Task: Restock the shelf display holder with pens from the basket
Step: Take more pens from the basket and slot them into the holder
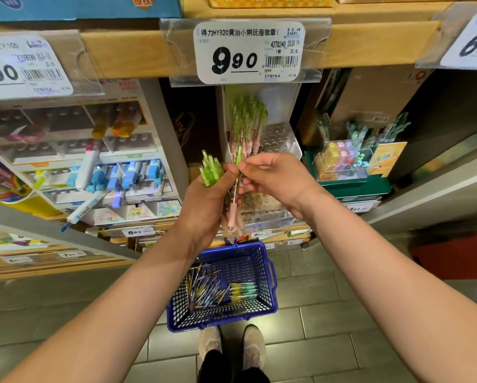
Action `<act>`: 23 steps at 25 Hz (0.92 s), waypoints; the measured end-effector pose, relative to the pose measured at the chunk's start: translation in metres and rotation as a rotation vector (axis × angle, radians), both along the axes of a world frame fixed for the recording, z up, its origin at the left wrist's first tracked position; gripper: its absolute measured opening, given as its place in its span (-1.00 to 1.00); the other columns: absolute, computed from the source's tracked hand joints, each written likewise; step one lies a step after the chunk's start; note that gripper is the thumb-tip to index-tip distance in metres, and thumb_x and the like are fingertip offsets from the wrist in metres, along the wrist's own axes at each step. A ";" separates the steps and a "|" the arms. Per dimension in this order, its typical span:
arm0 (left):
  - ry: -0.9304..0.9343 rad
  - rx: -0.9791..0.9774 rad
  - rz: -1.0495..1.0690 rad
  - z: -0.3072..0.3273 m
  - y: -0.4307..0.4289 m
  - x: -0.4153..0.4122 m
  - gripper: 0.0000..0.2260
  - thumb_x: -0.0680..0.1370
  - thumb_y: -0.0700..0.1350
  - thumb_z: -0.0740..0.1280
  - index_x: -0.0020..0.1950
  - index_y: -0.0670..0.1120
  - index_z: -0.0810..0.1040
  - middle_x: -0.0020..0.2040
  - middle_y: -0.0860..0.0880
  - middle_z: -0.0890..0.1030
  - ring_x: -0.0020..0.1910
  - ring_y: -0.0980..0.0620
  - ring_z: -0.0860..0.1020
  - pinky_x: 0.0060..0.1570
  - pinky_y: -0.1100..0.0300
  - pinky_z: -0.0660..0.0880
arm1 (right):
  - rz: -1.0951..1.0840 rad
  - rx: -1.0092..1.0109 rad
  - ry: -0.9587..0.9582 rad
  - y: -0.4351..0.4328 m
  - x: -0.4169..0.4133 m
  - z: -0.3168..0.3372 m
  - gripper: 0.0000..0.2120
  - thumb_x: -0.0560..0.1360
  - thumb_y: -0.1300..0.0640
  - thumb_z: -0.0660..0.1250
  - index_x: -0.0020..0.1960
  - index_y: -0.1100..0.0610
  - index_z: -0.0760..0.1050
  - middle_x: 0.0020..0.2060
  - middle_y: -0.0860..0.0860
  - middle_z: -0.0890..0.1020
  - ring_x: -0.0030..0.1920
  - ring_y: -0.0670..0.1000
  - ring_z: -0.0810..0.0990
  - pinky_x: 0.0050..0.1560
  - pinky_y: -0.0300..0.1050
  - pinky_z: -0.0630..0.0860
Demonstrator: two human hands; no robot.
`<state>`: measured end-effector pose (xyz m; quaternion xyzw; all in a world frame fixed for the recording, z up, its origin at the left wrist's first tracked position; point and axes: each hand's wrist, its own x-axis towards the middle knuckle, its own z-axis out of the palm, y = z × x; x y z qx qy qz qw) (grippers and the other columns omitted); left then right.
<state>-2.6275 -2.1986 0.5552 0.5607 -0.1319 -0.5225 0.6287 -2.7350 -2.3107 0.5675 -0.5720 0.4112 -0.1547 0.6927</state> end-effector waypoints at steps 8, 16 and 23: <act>0.088 0.043 0.035 -0.001 0.001 0.007 -0.58 0.64 -0.11 0.36 0.40 -0.34 0.45 -0.04 -0.20 0.43 -0.19 -0.06 0.49 -0.16 0.08 0.52 | -0.431 -0.544 0.019 -0.059 -0.019 0.036 -0.82 0.49 0.23 0.37 -0.01 0.09 0.72 -0.18 0.00 0.76 -0.12 0.02 0.73 0.01 0.04 0.67; 0.077 0.065 0.024 -0.009 0.003 0.014 -0.63 0.62 -0.08 0.37 0.36 -0.26 0.51 0.02 -0.20 0.58 -0.15 -0.03 0.61 -0.09 0.08 0.61 | -0.257 -0.983 0.268 -0.051 0.004 0.022 -0.82 0.50 0.13 0.41 0.08 0.04 0.69 -0.49 -0.21 0.50 -0.52 -0.21 0.47 -0.43 -0.43 0.34; 0.097 0.083 0.059 -0.010 0.003 0.017 -0.83 0.63 -0.16 0.36 0.20 -0.18 0.54 -0.12 -0.12 0.62 -0.19 0.00 0.63 -0.14 0.11 0.63 | -0.117 -1.000 0.370 -0.041 0.008 0.010 -0.77 0.54 0.00 0.44 -0.05 0.17 0.72 -0.20 0.00 0.74 -0.16 -0.08 0.68 -0.03 -0.26 0.55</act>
